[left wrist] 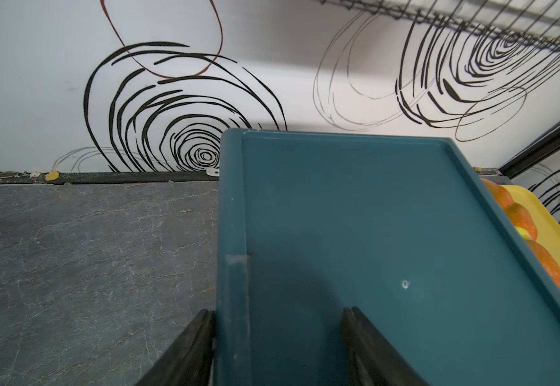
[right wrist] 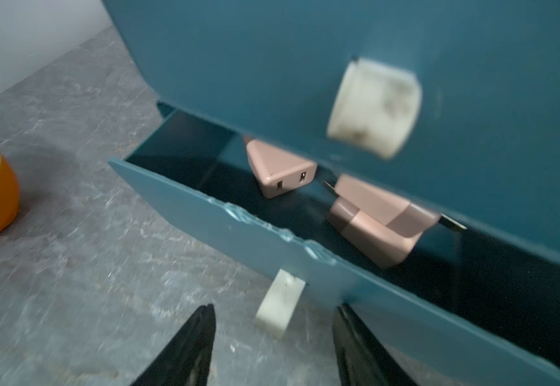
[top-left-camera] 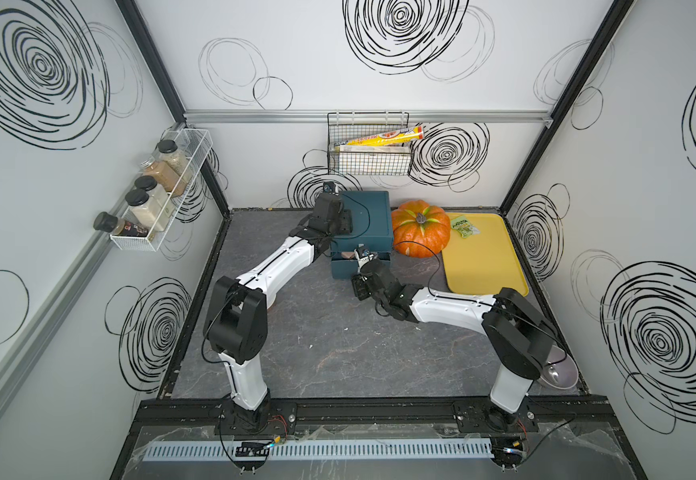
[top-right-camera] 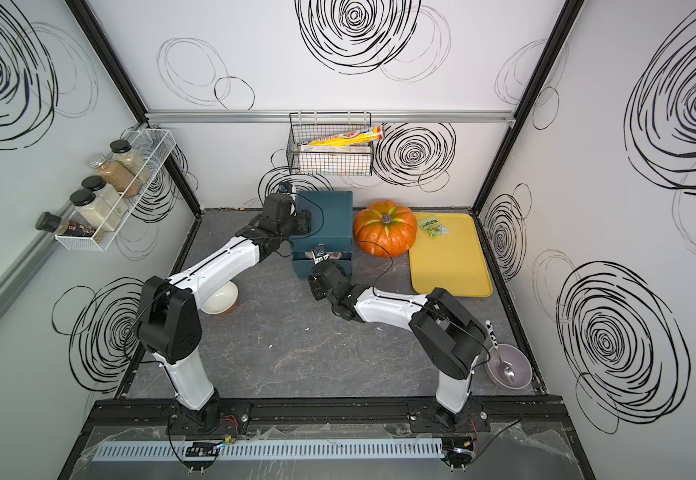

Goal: Place the plugs into the drawer by color
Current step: Close the drawer in the storage box, then reset both arms

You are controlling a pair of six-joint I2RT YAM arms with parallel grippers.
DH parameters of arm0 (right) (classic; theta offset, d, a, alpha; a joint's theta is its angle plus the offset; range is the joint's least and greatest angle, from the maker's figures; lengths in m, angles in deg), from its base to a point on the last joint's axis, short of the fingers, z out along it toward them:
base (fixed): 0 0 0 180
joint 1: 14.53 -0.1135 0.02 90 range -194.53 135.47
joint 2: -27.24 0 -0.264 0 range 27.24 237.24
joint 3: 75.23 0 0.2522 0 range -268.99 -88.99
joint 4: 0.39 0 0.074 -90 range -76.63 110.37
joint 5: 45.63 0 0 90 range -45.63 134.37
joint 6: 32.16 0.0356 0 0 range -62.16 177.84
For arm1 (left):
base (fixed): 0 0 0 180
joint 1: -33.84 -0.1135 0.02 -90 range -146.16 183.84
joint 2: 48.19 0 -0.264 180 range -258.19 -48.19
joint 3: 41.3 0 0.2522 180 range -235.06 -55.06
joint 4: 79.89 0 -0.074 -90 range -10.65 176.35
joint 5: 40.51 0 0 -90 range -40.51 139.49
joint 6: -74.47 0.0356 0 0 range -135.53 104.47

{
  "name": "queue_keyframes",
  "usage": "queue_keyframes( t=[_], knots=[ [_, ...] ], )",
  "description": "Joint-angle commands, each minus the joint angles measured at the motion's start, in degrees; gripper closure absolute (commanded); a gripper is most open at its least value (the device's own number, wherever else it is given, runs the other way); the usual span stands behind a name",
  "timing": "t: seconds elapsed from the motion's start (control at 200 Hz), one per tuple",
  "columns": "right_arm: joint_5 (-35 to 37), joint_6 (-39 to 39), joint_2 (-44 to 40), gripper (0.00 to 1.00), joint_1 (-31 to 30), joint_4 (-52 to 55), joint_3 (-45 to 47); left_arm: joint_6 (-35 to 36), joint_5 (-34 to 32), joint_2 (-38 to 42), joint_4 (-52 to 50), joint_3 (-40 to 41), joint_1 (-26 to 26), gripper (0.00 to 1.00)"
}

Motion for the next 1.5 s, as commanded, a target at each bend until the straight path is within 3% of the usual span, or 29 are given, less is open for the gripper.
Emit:
queue_keyframes(
  t=[0.0, 0.22, 0.305, 0.39, 0.501, 0.551, 0.646, 0.766, 0.876, 0.976, 1.091, 1.151, 1.216, 1.282, 1.367, 1.452, 1.492],
  knots=[
    [9.9, -5.5, 5.1, 0.4, 0.2, -2.8, -5.6, 2.2, 6.2, -3.1, -9.7, 4.7, 0.2, 0.36],
    [17.9, -9.7, 10.8, 0.4, 0.0, -3.7, -9.4, 2.0, 7.3, -0.5, -9.0, 6.3, -0.1, 0.36],
    [15.3, -8.9, 8.7, 0.4, -0.4, -2.4, -8.2, 1.2, 7.3, 0.7, -9.1, 6.7, -0.2, 0.34],
    [7.9, -10.9, 1.3, 0.38, -1.7, -4.7, -3.0, 0.9, 7.5, 4.5, -6.9, 8.9, -0.2, 0.29],
    [-0.2, -15.0, -12.7, 0.25, -1.5, -12.6, 8.0, 0.0, 8.3, 14.6, 3.2, 18.0, -0.8, 0.13],
    [-2.8, -17.4, -19.2, 0.04, -0.5, -16.5, 13.8, -1.6, 9.4, 19.6, 9.3, 23.7, -2.1, 0.01],
    [-5.1, -19.4, -28.9, 0.0, 4.1, -21.9, 23.3, -3.1, 9.8, 26.9, 18.5, 33.1, -5.2, 0.01],
    [-5.7, -18.4, -37.1, 0.0, 14.9, -22.3, 30.9, -2.6, 6.9, 29.9, 18.9, 37.7, -9.9, 0.01],
    [-3.2, -19.7, -41.4, 0.0, 24.7, -26.3, 39.0, 4.9, -3.3, 33.1, 28.9, 47.0, -10.7, 0.01],
    [-0.8, -20.6, -40.6, 0.0, 30.7, -34.5, 46.3, 12.0, -13.1, 34.8, 41.8, 57.2, -11.0, 0.01],
    [-1.3, -22.3, -34.8, 0.0, 33.6, -46.3, 51.6, 20.7, -13.2, 32.8, 58.0, 66.9, -11.5, 0.01],
    [0.9, -20.9, -29.9, 0.0, 34.7, -49.9, 52.3, 20.6, -13.4, 28.0, 66.4, 69.6, -13.3, 0.01],
    [3.5, -21.0, -24.7, 0.02, 35.9, -56.2, 53.0, 16.2, -8.4, 22.6, 68.3, 69.0, -17.8, 0.0],
    [3.5, -21.5, -24.5, 0.0, 36.4, -53.7, 51.8, 13.8, -4.8, 20.8, 64.2, 65.9, -20.0, 0.01],
    [2.5, -19.5, -23.4, 0.0, 38.8, -57.7, 52.8, 10.9, 1.5, 15.6, 82.1, 72.1, -24.4, 0.01],
    [1.3, -18.0, -18.2, 0.0, 41.6, -67.7, 54.4, 10.6, 2.2, 17.3, 77.9, 71.9, -24.6, 0.01],
    [1.1, -16.9, -19.4, 0.0, 41.9, -63.8, 53.7, 11.3, 3.5, 16.1, 81.5, 72.9, -24.6, 0.01]
  ],
)
